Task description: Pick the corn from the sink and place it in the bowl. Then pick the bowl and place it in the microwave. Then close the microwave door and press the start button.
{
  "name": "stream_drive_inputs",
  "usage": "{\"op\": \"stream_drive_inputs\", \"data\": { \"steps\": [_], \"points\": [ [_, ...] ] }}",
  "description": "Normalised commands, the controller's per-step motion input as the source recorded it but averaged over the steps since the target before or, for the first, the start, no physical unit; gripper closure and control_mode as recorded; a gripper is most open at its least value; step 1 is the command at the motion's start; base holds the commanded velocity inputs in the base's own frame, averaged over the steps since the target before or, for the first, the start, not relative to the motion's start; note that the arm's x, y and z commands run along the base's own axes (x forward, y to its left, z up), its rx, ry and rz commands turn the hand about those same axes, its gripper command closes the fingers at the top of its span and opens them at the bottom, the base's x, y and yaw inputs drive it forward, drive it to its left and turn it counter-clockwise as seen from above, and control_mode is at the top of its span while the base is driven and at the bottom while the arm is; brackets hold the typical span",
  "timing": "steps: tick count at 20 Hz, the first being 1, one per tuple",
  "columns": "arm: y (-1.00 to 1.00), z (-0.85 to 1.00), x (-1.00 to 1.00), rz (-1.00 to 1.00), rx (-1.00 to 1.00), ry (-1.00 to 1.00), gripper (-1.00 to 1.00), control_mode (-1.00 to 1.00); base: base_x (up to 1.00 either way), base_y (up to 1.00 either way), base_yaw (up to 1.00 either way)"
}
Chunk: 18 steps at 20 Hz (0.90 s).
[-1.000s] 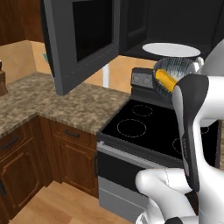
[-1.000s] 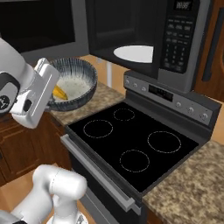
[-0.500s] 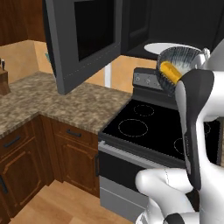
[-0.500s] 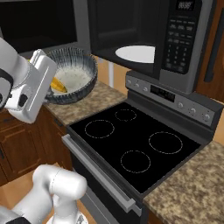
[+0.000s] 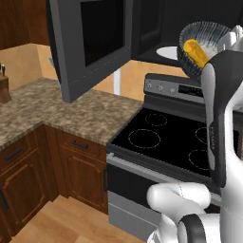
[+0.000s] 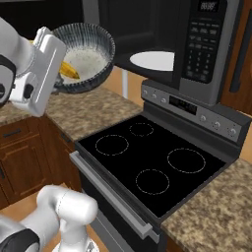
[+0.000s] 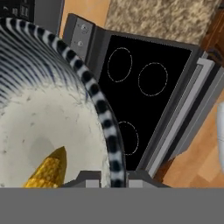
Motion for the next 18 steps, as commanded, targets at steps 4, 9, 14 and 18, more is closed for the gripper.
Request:
{"op": "stream_drive_inputs", "data": {
  "steps": [4,9,14,18],
  "points": [
    [-0.17,0.00,0.71,-0.06,0.01,-0.11,1.00,-1.00,0.00,0.00,0.00],
    [-0.39,0.00,0.86,-0.06,0.06,-0.01,1.00,-1.00,0.00,0.00,0.00],
    [-0.39,0.00,0.98,-0.04,0.07,0.00,1.00,-1.00,0.00,0.00,0.00],
    [-0.24,0.00,0.99,-0.03,0.04,0.00,1.00,-1.00,0.00,0.00,0.00]
  ]
}}
